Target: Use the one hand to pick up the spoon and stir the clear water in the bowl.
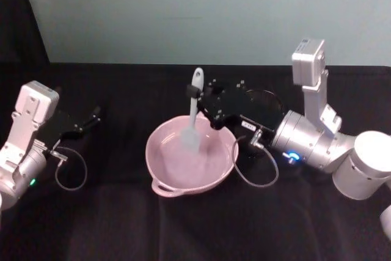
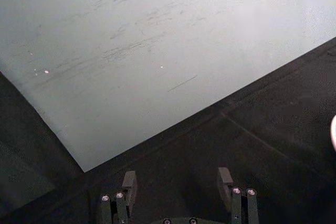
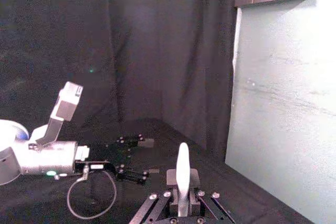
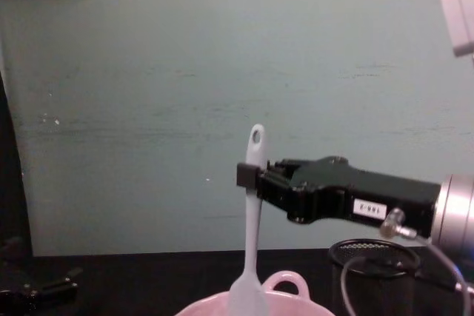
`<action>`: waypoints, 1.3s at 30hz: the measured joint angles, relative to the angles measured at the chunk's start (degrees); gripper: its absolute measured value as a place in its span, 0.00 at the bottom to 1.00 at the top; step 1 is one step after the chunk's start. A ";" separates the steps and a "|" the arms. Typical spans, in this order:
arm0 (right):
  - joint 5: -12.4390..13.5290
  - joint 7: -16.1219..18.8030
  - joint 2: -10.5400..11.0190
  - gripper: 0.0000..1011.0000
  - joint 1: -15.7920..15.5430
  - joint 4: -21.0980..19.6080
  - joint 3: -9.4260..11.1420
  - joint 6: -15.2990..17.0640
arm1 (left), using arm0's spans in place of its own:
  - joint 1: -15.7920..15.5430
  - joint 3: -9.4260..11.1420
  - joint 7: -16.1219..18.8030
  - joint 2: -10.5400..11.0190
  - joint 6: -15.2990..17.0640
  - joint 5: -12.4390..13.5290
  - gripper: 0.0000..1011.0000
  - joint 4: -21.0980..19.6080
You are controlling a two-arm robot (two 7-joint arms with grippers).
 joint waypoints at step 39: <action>8.32 -6.78 7.31 0.11 4.00 -6.83 7.14 10.15 | 0.00 0.00 0.00 0.00 0.00 0.00 1.00 0.00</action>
